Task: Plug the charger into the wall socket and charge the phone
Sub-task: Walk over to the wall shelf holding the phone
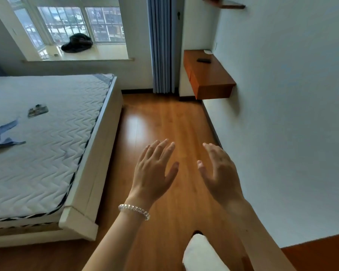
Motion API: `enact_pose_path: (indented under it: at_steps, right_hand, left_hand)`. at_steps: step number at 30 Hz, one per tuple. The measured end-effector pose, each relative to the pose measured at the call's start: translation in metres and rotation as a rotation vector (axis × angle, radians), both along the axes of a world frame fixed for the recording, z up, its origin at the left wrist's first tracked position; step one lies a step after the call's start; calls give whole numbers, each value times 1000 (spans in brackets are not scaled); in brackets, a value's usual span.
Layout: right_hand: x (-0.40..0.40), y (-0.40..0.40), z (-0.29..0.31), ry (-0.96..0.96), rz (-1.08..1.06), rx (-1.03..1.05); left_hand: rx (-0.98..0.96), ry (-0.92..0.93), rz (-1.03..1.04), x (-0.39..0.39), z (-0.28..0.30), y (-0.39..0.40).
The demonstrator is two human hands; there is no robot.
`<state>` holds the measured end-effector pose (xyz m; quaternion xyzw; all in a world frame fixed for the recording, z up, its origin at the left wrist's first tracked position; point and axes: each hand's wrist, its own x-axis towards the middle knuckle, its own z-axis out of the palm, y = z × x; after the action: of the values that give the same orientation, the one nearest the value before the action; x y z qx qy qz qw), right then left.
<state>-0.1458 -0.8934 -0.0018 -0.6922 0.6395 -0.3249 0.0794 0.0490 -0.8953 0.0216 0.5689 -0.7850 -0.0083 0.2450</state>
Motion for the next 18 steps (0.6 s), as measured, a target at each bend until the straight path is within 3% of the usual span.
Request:
enact_pose_path:
  at_steps: [18]
  right_hand:
    - [-80,-374,-1,-22,37,12]
  left_hand:
    - [27,-43,20,-74,6,-362]
